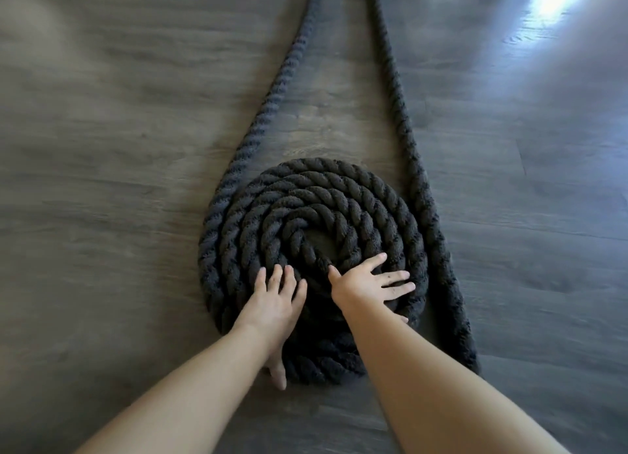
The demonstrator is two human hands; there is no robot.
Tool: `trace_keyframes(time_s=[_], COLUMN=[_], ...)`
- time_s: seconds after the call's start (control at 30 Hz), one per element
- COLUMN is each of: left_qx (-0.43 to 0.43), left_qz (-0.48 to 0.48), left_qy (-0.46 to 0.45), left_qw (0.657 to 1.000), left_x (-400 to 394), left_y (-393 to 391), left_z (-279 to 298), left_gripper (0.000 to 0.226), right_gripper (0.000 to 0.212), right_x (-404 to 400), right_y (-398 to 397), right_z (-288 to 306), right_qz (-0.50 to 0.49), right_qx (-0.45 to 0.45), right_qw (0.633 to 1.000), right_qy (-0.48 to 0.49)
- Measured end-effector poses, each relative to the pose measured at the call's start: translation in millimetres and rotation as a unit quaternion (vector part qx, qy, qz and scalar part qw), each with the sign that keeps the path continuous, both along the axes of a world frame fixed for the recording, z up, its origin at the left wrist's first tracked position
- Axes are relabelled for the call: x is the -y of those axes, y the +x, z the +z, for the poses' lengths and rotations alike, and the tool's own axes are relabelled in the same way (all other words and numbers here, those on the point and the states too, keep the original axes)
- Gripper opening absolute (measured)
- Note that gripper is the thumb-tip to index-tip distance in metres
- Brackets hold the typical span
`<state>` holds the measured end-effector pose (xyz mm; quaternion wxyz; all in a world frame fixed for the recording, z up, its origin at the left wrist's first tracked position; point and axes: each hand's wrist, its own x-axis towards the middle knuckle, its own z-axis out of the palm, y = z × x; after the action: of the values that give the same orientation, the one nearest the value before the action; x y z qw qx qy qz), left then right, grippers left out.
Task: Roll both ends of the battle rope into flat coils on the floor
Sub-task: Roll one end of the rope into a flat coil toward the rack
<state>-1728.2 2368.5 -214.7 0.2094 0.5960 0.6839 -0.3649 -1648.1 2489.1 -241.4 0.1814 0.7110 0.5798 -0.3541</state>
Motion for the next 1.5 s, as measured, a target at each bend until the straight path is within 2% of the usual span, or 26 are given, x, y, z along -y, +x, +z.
trace_keyframes(time_s=[0.13,0.3,0.5,0.73,0.97,1.27,1.5], left_qx=[0.000,-0.056,-0.014,0.030,0.089,0.096,0.089], left_qz=[-0.094,-0.164,-0.227,-0.196,-0.176,-0.134,-0.136], left_qy=[-0.026,-0.045,-0.037,-0.041,-0.021,0.008,-0.003], left_qw=[0.995,0.984,0.973,0.979,0.980,0.986,0.987], left_x=[-20,-33,-54,-61,-46,-55,-55], left_y=[-44,-105,-110,-124,-154,-144,-141], left_z=[16,25,8,4,1,-4,-6], left_gripper=[0.158,0.170,0.175,0.174,0.163,0.171,0.170], right_gripper=[0.111,0.113,0.113,0.111,0.111,0.110,0.110], right_x=[-6,-13,-23,-40,-54,-84,-90], right_y=[-5,-7,-12,-21,-28,-39,-48], right_z=[0,-1,-1,0,-4,5,19], right_qz=[-0.004,-0.003,0.003,0.039,0.071,0.148,0.155], right_qx=[0.002,0.002,0.000,0.009,0.022,0.040,0.071], right_qw=[1.000,1.000,1.000,0.999,0.997,0.988,0.984], right_qy=[-0.007,-0.013,-0.010,-0.012,-0.008,-0.014,-0.056])
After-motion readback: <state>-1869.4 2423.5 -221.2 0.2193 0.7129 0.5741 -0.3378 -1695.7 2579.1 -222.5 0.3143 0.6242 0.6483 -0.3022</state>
